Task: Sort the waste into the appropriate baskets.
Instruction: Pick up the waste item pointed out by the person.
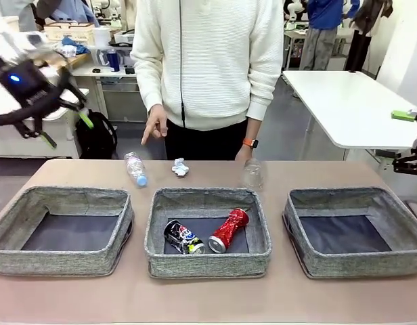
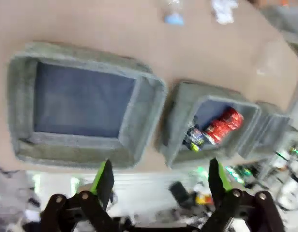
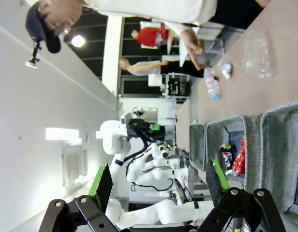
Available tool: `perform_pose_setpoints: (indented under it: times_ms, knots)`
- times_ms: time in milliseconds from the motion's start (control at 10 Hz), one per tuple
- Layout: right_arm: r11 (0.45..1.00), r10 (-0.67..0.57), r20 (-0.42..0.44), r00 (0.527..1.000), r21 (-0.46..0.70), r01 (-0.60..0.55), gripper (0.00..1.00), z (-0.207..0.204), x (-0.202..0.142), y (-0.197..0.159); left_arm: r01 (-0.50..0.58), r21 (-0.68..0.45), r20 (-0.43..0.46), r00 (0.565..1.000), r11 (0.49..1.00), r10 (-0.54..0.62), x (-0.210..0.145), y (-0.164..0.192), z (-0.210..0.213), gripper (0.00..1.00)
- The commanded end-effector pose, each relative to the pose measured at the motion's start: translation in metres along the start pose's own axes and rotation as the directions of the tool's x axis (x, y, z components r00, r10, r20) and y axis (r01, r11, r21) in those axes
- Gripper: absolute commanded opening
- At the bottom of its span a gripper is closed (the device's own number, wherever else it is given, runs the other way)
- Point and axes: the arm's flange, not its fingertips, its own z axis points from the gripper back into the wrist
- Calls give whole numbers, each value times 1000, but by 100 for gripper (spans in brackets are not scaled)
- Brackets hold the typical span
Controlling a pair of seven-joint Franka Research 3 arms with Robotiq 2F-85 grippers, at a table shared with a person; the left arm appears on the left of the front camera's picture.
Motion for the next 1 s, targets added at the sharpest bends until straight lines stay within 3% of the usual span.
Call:
perform_pose_setpoints:
  times_ms: [0,100,200,400,500,600,700,900]
  knots:
    - [999,21,3,1000,24,-21,100,-1,1,1,-27,140,86,996,990,15,22,-16,-32,100]
    - [999,21,3,1000,24,-21,100,-1,1,1,-91,78,242,968,993,70,28,-29,-47,100]
    - [999,21,3,1000,24,-21,100,-1,1,1,6,85,31,999,996,-8,11,-20,-27,100]
    - [999,21,3,1000,24,-21,100,-1,1,1,6,85,31,999,996,-8,11,-20,-27,100]
    - [999,21,3,1000,24,-21,100,-1,1,1,-13,101,86,996,995,4,22,-31,-45,100]
    - [999,21,3,1000,24,-21,100,-1,1,1,7,48,66,998,999,-10,49,-43,-66,100]
    - [999,21,3,1000,24,-21,100,-1,1,1,-44,1,127,991,999,43,70,-47,-80,100]
    - [999,21,3,1000,24,-21,100,-1,1,1,-30,59,165,986,998,20,96,-48,-111,100]
